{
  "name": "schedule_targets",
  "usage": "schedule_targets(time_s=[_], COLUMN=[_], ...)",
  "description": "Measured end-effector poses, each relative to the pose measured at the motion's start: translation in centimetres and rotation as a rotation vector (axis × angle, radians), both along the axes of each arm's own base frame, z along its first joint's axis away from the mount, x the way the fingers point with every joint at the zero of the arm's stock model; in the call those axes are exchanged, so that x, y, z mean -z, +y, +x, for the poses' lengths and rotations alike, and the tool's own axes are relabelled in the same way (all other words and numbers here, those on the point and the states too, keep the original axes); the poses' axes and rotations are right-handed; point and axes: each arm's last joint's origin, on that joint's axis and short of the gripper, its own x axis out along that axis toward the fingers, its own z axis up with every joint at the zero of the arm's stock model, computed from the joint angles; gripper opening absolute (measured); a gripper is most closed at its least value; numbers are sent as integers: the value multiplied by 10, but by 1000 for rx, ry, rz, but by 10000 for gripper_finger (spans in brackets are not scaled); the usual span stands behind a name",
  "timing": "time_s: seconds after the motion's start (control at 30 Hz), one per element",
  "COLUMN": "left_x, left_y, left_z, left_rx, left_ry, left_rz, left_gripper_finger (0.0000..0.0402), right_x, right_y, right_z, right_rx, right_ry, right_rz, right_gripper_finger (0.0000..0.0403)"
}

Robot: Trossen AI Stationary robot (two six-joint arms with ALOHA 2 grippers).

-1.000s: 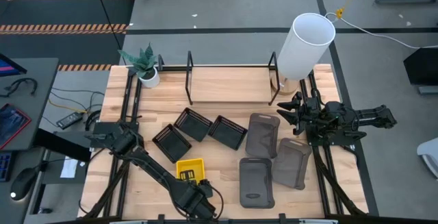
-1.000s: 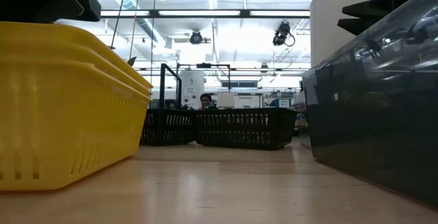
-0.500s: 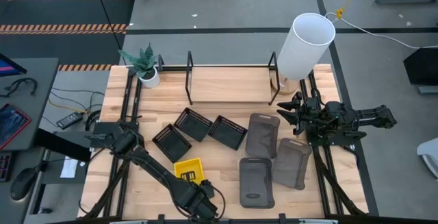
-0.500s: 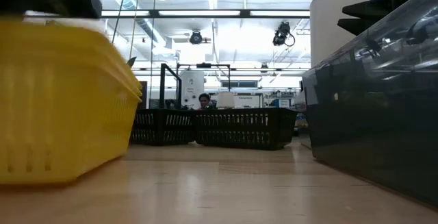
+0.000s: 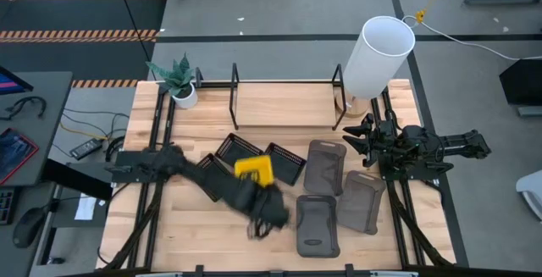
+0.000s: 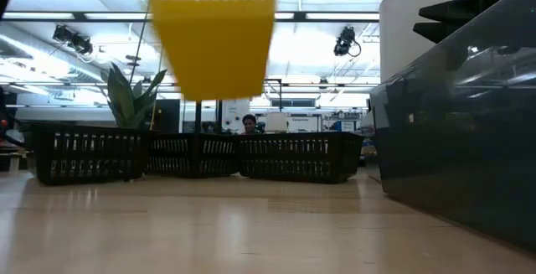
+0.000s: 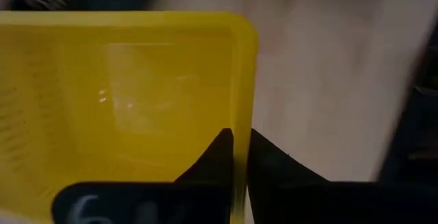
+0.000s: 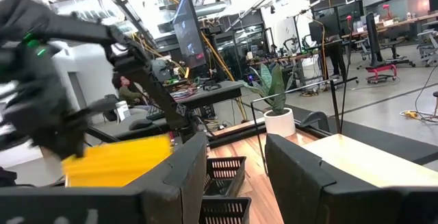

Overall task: Stack baskets on shelf by color
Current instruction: Put the stacked yellow bins on the shelf

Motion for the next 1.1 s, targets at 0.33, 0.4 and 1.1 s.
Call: schedule_targets(time_s=[0.33, 0.4, 1.1], left_x=[-6, -7, 63], left_y=[151, 179, 274], left_z=[34, 38, 77], left_rx=[86, 90, 115], left_ry=[29, 15, 47], left_rz=[101, 132, 243], left_gripper_finger=[21, 21, 32], right_x=[0, 0, -1], right_y=[0, 0, 0], right_z=[0, 0, 0], right_rx=[0, 0, 1], right_ry=[-4, -5, -8], right_rz=[0, 0, 1], right_gripper_finger=[155, 155, 155])
